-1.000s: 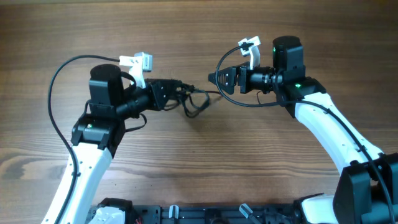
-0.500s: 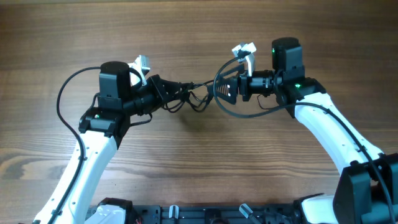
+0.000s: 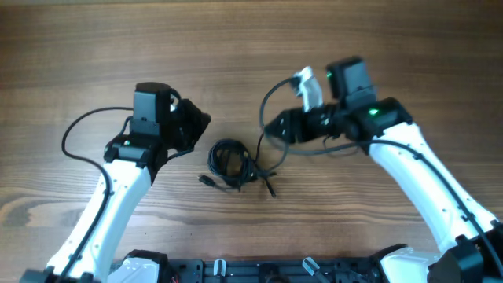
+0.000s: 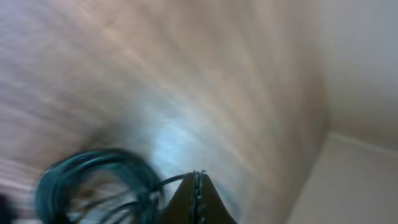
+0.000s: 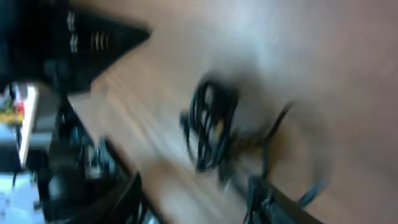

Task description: Untangle cables

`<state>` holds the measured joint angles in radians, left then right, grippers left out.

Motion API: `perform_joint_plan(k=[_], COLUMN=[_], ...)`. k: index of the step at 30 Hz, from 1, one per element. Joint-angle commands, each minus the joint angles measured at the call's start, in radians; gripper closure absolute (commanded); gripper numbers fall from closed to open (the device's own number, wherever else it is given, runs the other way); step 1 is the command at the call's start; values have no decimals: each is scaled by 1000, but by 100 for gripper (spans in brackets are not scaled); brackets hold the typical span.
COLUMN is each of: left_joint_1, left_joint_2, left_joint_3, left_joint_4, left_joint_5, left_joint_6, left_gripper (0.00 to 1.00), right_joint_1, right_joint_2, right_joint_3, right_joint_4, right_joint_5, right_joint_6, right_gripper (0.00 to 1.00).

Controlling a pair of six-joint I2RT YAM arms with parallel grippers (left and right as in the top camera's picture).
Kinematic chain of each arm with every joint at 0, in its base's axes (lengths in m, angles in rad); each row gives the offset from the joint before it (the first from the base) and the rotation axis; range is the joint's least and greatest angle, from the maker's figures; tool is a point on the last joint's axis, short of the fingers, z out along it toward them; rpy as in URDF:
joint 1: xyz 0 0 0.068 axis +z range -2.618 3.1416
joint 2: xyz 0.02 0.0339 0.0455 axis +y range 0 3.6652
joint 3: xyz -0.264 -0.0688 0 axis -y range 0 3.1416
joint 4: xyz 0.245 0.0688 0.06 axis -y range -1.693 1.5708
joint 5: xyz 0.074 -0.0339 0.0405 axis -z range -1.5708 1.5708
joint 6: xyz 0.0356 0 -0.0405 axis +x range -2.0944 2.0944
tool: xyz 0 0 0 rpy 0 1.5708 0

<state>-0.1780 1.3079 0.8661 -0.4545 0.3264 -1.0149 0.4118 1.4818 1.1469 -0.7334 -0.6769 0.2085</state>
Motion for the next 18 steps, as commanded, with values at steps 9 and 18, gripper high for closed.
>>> perform_joint_plan(k=[9, 18], left_joint_1=[-3, -64], left_joint_2=[146, 149], left_joint_3=[11, 11], left_joint_4=[85, 14], left_joint_5=[156, 103], left_joint_6=[223, 227], left_gripper=[96, 96], right_joint_1=[339, 391], right_joint_2=[3, 138], right_joint_3=[-137, -272], right_joint_4=[49, 330], right_joint_5=[319, 330], right_joint_6=[456, 610], right_gripper=[75, 76])
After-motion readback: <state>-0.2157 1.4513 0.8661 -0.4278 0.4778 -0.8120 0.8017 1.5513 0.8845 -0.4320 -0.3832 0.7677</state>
